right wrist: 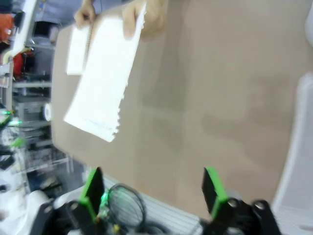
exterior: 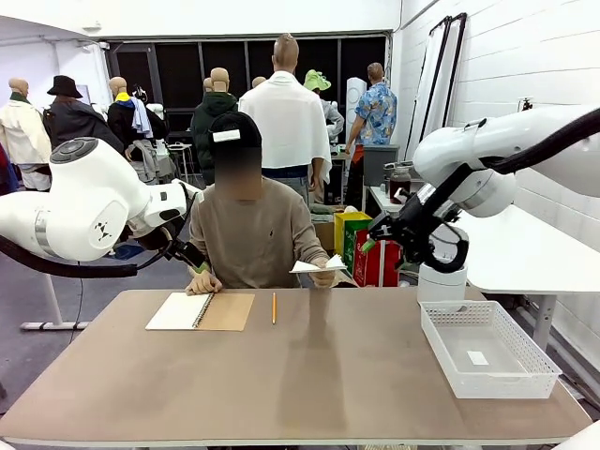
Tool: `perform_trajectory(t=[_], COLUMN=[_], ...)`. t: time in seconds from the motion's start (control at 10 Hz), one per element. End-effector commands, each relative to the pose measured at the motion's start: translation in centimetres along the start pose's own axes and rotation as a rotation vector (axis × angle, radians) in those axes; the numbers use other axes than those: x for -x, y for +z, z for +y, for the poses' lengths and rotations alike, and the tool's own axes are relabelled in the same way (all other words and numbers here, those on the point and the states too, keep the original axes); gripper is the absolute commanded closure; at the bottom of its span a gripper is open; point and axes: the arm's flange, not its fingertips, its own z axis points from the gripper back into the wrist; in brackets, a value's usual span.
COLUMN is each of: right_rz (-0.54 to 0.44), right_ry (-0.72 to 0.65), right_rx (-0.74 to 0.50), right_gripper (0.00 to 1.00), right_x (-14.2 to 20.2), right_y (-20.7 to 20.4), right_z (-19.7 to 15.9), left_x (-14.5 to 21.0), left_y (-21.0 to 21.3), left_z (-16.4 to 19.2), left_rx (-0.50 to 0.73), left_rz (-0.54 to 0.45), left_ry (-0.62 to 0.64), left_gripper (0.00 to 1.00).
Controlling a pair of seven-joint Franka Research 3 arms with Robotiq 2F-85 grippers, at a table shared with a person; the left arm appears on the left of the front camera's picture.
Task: Sort the paper based on its condition.
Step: If a person hands you a paper, place it in the Organizing basket , and if it's crumpled, put it in the Trash can.
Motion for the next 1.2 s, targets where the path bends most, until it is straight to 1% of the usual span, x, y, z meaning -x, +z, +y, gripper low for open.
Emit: perform_trajectory(t=[0.0,0.2,0.6,0.7,0.9,1.1], right_rz=[0.096,0.199,0.369,0.391,0.467,0.492], right_ry=[-0.156,-0.221,-0.387,-0.424,-0.518,-0.593], right_rx=[-0.107,-0.181,-0.335,-0.365,-0.457,-0.496], right_gripper=[0.0,0.0,0.0,0.0,0.0,0.0], right_x=[-2.6,-4.0,-6.2,-6.7,-7.6,-7.9], right_y=[-2.1,-4.0,-6.9,-7.6,-9.1,-10.4], right_z=[0.2,-0.2,-2.1,-2.5,-2.9,-3.5], left_x=[0.1,0.1,0.1,0.1,0.1,0.1], left_y=[0.0,0.0,0.0,0.0,0.0,0.0], left_z=[0.1,0.1,0.1,0.1,0.1,0.1], left_rx=[0.001,0.001,0.001,0.001,0.001,0.001], left_rz=[0.0,0.0,0.0,0.0,0.0,0.0], left_ry=[0.0,0.0,0.0,0.0,0.0,0.0], left_gripper=[0.0,0.0,0.0,0.0,0.0,0.0])
